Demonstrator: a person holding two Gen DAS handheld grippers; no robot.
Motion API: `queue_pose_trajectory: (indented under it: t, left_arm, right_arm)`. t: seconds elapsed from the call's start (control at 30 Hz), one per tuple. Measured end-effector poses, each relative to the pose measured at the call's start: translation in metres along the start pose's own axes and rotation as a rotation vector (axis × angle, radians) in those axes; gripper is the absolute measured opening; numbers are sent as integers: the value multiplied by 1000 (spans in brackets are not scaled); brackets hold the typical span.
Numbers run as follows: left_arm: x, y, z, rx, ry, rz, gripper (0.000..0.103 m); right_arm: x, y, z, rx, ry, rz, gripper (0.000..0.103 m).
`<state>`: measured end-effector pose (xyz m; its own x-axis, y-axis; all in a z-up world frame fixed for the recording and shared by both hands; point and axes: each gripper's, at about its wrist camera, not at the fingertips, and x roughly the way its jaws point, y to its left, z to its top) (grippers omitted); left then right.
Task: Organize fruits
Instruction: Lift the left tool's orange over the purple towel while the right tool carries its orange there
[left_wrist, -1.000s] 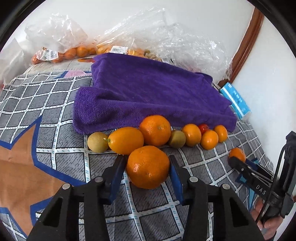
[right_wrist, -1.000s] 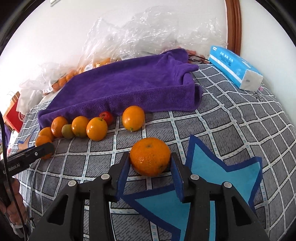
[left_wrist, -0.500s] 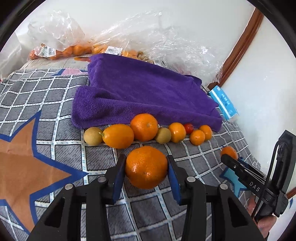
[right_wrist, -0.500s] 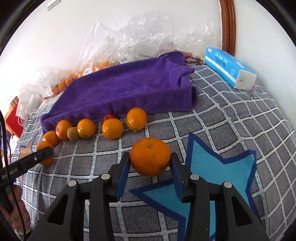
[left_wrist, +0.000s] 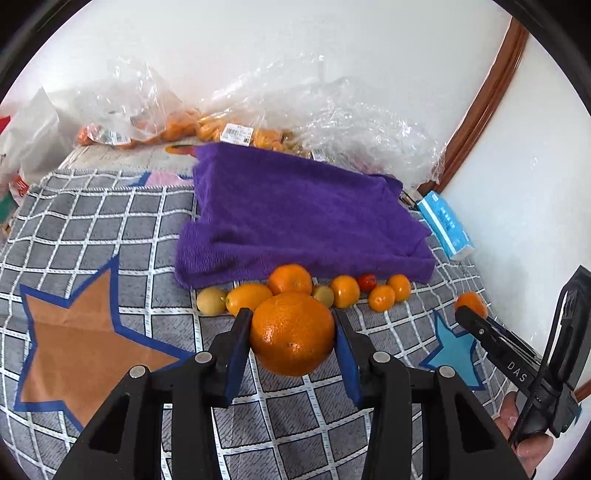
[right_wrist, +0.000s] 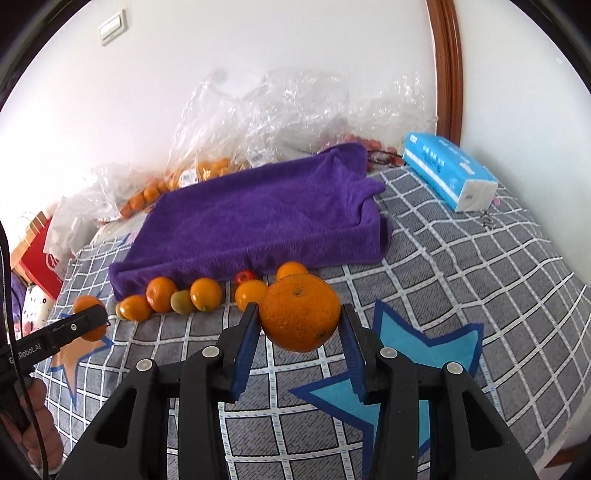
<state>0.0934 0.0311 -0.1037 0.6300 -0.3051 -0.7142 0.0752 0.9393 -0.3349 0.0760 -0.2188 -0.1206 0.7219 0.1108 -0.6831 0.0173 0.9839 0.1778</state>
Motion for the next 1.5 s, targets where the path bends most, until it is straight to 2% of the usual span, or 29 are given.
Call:
queue_pose_trajectory:
  t: [0.73, 1.5]
  left_arm:
    - [-22, -10, 46, 24, -62, 18, 41]
    - [1, -15, 96, 49, -73, 36, 41]
  right_arm:
    - [-12, 6, 40, -7, -55, 25, 43]
    - [22, 13, 78, -47, -56, 52, 43]
